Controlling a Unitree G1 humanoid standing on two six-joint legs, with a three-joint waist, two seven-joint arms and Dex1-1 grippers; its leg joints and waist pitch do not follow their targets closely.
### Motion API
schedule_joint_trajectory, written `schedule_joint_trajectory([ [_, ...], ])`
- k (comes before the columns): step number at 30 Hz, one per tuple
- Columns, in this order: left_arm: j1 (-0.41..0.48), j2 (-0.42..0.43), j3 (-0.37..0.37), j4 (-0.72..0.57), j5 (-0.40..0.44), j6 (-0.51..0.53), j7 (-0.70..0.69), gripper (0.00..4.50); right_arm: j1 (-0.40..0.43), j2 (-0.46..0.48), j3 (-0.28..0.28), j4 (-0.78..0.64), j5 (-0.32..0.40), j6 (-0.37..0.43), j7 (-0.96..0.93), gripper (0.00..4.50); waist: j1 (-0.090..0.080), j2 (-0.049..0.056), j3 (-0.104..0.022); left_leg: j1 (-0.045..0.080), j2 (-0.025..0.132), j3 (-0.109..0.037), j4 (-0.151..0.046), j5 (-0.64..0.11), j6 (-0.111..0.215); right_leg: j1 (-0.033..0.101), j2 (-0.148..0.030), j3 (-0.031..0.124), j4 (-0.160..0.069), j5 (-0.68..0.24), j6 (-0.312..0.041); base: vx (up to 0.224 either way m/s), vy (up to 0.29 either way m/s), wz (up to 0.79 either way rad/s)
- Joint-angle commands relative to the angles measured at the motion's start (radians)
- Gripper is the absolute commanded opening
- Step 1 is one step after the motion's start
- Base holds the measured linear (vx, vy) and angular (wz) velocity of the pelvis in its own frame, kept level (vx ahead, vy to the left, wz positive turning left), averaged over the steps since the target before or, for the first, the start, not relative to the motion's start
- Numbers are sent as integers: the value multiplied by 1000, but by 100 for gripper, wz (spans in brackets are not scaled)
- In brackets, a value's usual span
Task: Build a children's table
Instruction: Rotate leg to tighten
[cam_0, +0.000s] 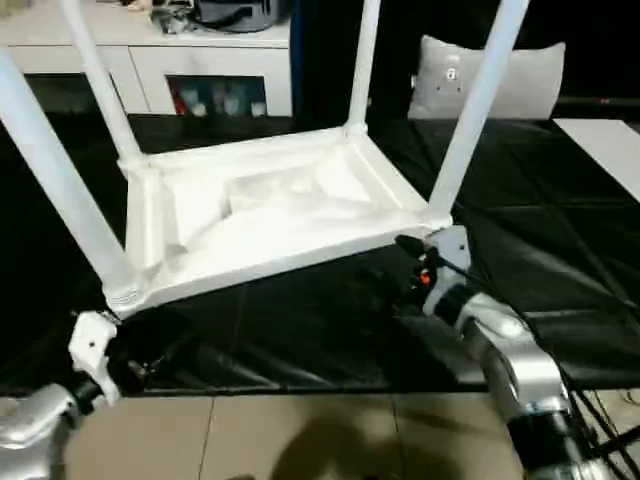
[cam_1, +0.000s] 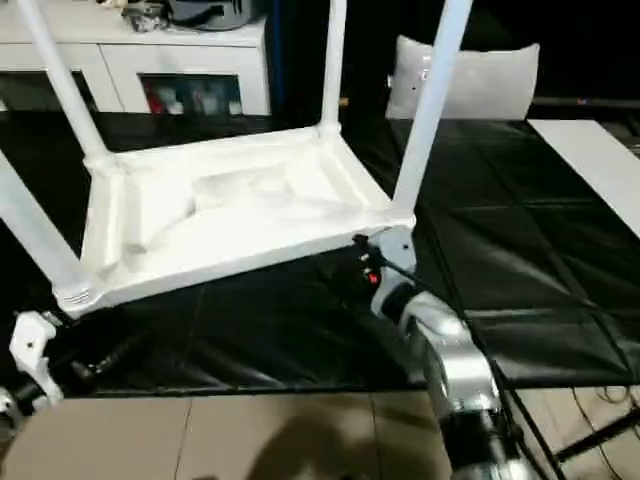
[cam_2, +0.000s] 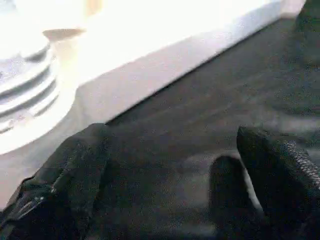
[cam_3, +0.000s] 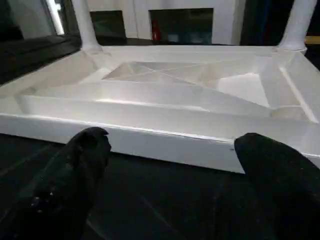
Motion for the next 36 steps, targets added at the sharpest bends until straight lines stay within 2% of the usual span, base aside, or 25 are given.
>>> schedule_joint_trajectory([
  [1,-32,-75,-63,-16,16,-1,1,441,32,6,-12,-101,13,48,-49,450,-14,15,-36,19,62,-39,-93,-536,-4,22,-73,28,-109,-668,73,0,0,0],
  [4,-61,-127,-101,-56,49,-29,64,441,52,16,-13,-147,8,59,-71,450,-18,13,-28,35,63,-39,-96,-606,-22,13,-75,24,-112,-667,58,0,0,0],
  [5,-71,-144,-119,-90,56,-22,90,441,56,20,-13,-161,5,59,-77,450,-24,15,-34,18,65,-45,-100,-601,-21,33,-83,25,-102,-659,67,0,0,0],
  [6,-84,-167,-141,-146,66,-4,121,441,60,23,-10,-181,1,65,-87,450,-26,19,-40,-4,74,-53,-112,-591,-31,50,-93,45,-78,-606,53,0,0,0],
  [7,-88,-174,-147,-162,70,0,130,441,62,24,-9,-188,0,69,-91,450,-26,27,-38,-6,75,-55,-117,-597,-37,48,-94,51,-72,-587,40,0,0,0],
  [8,-92,-195,-169,-234,72,32,155,441,63,25,-7,-202,-7,68,-102,450,-28,13,-38,4,60,-48,-104,-567,-43,32,-103,53,-89,-607,19,0,0,0],
  [10,-86,-223,-223,-409,94,123,211,441,59,31,-10,-220,-26,75,-134,450,-29,17,-43,2,56,-44,-97,-509,-39,34,-109,58,-86,-595,-1,0,0,0],
  [13,-80,-245,-257,-549,117,212,248,441,58,35,-15,-241,-47,104,-175,450,-21,9,-43,-14,43,-31,-90,-378,-4,26,-91,74,-76,-548,-18,0,0,0],
  [15,-99,-275,-281,-640,144,297,307,441,60,38,-19,-253,-54,120,-195,450,-19,2,-59,-30,41,-26,-86,-268,5,37,-88,88,-52,-476,-19,0,0,0],
  [17,-137,-323,-317,-793,201,472,440,441,63,48,-34,-273,-59,157,-236,450,-7,11,-72,-31,47,-21,-76,-135,24,31,-82,99,-25,-305,-71,58,-48,2],
  [18,-149,-339,-324,-851,222,555,501,441,66,51,-35,-279,-69,166,-258,450,-2,12,-81,-43,49,-23,-64,-24,33,37,-79,105,7,-140,-117,0,0,0],
  [20,-153,-345,-325,-879,232,601,534,441,67,52,-34,-281,-76,171,-271,450,9,3,-80,-58,33,-14,-50,51,83,34,-74,107,20,-33,-159,0,0,0],
  [22,-145,-353,-317,-916,235,651,575,441,73,50,-24,-290,-91,179,-283,450,9,2,-79,-61,29,-10,-48,45,100,37,-70,105,19,-48,-158,0,0,0],
  [25,-73,-349,-269,-990,243,689,636,441,99,43,17,-321,-135,172,-290,450,3,5,-73,-62,24,-6,-48,-12,109,34,-63,96,-3,-200,-97,0,0,0],
  [26,-72,-350,-267,-991,245,689,639,441,99,42,18,-321,-138,171,-291,450,-3,22,-70,-105,21,-66,-65,-21,158,68,-67,28,6,-203,-75,0,0,0],
  [27,-63,-368,-246,-992,240,710,674,441,93,42,25,-320,-150,165,-296,450,-21,40,-73,-85,65,-115,-69,-78,172,51,-57,21,13,-169,-69,-24,-48,40],
  [28,-63,-369,-245,-992,239,712,675,441,92,42,26,-320,-150,165,-296,450,-32,53,-70,-77,100,-151,-89,-121,183,49,-41,15,37,-164,-73,-31,-79,56],
  [29,-56,-387,-237,-1006,231,765,701,441,87,41,29,-322,-150,170,-299,450,-48,56,-63,-62,142,-209,-123,-187,225,31,-22,31,96,-197,-78,-31,-79,56],
  [30,-56,-387,-237,-1006,230,766,701,441,86,41,29,-322,-151,170,-300,450,-51,57,-50,-41,127,-224,-118,-225,262,-4,-11,61,115,-233,-136,-5,-96,58],
  [31,-52,-389,-240,-1010,228,779,700,441,85,41,28,-323,-151,172,-303,450,-56,46,-47,-61,112,-229,-121,-263,260,11,-22,77,117,-237,-166,-39,-130,68],
  [32,-45,-382,-253,-1024,246,794,702,441,85,38,31,-325,-157,172,-306,450,-35,23,-29,-109,51,-192,-98,-361,176,25,-52,111,75,-333,-201,-39,-130,68],
  [33,-37,-370,-266,-1042,259,808,710,441,87,45,18,-327,-148,184,-316,450,-3,-22,-38,-69,-62,-87,61,-221,72,8,-148,86,-62,-721,-47,-62,-154,59],
  [34,-37,-370,-266,-1042,260,808,710,441,87,45,18,-327,-148,184,-316,450,-7,-21,-39,-33,-59,-50,98,-117,51,-35,-140,142,-99,-901,47,-40,-125,21],
  [35,-27,-362,-272,-1059,266,824,719,441,92,50,4,-335,-129,190,-308,450,33,-33,-33,-101,-52,-46,118,-52,78,15,-158,194,-72,-986,186,-40,-125,21],
  [36,-24,-359,-272,-1062,268,823,720,441,93,49,2,-338,-124,192,-303,450,55,-37,-46,-109,-39,-59,106,-69,94,29,-180,231,-45,-911,223,-50,-81,-2],
])
